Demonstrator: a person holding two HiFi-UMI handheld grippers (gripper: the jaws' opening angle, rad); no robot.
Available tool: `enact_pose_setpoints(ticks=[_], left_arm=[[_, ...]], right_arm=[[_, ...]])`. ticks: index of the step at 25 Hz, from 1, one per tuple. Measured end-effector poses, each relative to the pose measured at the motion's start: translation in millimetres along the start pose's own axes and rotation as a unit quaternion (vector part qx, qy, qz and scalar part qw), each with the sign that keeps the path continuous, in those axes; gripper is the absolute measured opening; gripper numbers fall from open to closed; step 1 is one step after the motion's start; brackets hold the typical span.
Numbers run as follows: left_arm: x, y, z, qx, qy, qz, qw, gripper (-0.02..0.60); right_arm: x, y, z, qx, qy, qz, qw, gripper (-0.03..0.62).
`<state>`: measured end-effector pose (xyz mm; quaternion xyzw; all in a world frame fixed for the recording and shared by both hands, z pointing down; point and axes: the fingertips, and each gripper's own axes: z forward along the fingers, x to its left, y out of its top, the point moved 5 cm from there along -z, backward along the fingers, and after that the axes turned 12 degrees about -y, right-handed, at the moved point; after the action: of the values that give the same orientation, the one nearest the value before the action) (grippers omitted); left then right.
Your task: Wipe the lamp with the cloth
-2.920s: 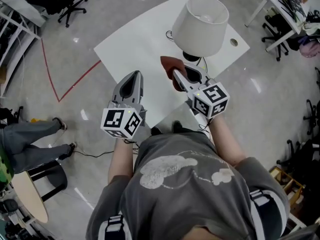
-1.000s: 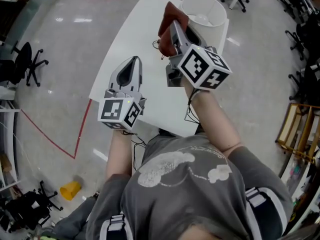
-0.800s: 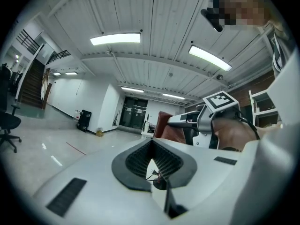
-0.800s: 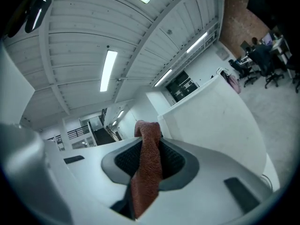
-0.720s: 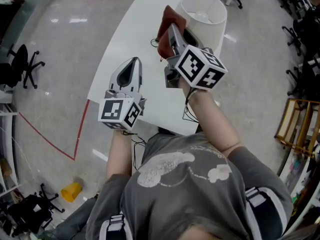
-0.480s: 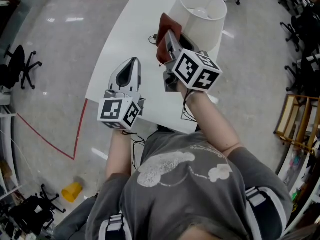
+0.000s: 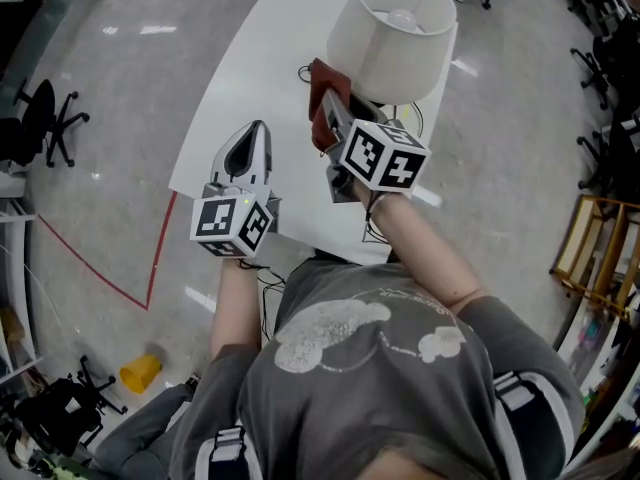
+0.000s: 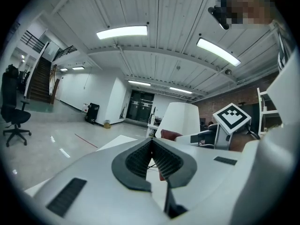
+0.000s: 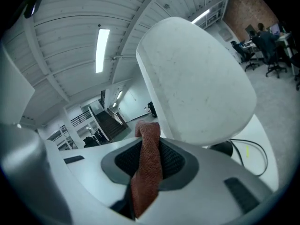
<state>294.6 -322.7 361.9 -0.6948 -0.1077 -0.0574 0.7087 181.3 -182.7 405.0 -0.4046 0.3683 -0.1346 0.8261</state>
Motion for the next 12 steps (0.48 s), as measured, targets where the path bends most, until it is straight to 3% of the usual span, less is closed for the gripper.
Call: enact_pose_setpoints(ticks=[5,12], left_arm=[[-18,23,5,-0.028,0.013,0.023,0.9993,0.008],[-73,63,22,-0.07,0.017,0.06,0.9955,0.008]], right_arm=[[15,38,-30,-0.031,0.061,-0.031,0.997,0.086],[13,106,-68,-0.082,0.149,-0.07,0.983,0.086]])
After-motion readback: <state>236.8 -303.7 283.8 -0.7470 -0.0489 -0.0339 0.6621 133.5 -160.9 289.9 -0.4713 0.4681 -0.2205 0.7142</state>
